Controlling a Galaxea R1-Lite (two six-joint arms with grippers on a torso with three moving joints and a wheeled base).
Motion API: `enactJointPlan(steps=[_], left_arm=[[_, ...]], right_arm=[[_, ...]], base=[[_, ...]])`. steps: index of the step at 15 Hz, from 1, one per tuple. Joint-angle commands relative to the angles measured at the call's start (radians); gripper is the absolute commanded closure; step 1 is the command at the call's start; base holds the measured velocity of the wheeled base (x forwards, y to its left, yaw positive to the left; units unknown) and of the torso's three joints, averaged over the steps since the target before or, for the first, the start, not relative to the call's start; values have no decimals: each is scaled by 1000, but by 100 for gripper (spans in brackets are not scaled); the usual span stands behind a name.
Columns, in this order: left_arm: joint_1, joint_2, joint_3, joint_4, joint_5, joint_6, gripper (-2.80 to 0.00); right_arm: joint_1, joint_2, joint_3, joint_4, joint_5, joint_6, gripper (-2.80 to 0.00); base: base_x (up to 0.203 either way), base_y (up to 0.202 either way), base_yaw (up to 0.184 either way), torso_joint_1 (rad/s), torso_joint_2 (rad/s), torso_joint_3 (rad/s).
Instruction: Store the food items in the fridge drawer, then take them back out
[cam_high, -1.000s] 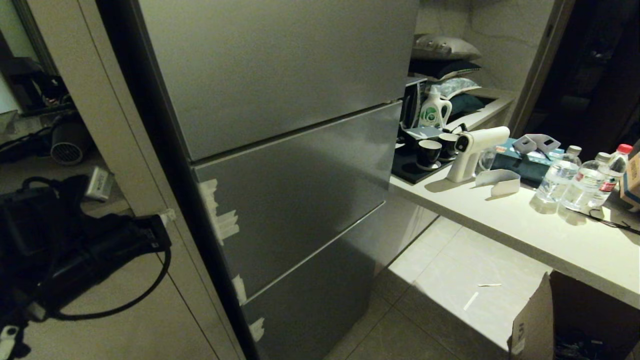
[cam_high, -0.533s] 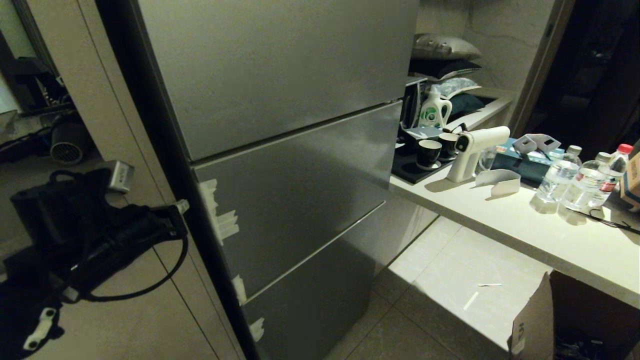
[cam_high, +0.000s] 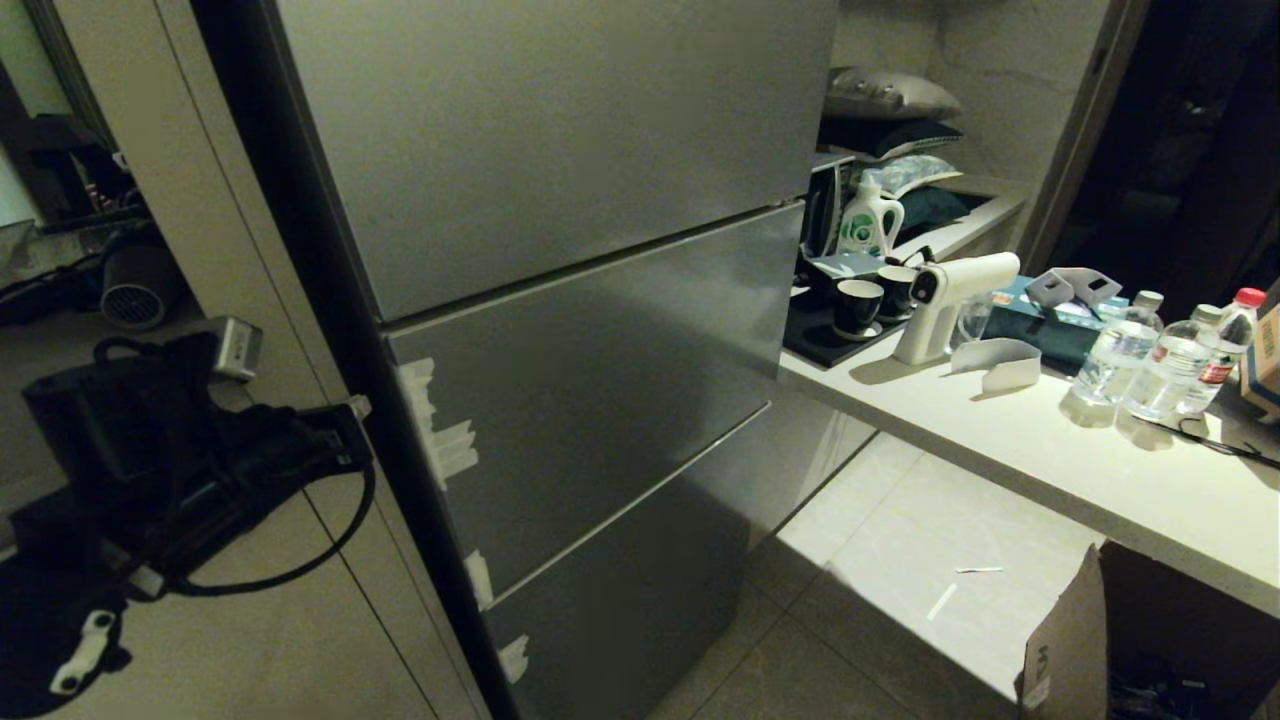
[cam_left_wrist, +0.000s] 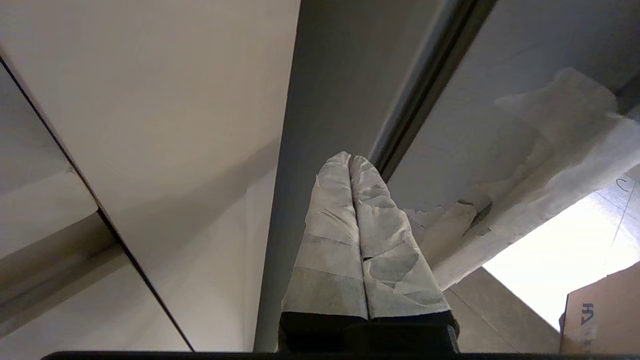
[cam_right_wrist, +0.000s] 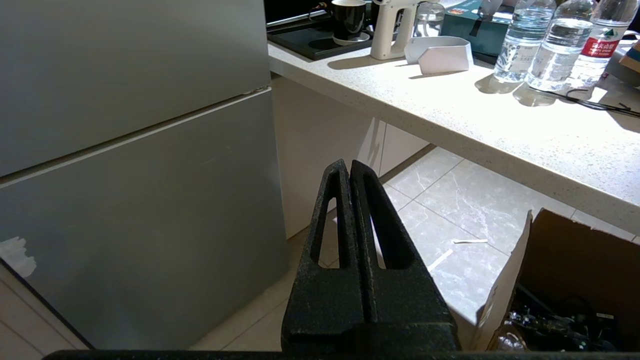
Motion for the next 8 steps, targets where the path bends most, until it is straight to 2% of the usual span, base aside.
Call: enactJointPlan(steps=[1,8], left_arm=[[-1,-3,-7,-6,0,0,0],[-70,8,-40,-6,20,1,0]], right_arm=[[0,0,32,-1,1,0,0],[0,0,31,-1,0,0,0]], base=[[0,0,0,0,0,0],[0,0,0,0,0,0]])
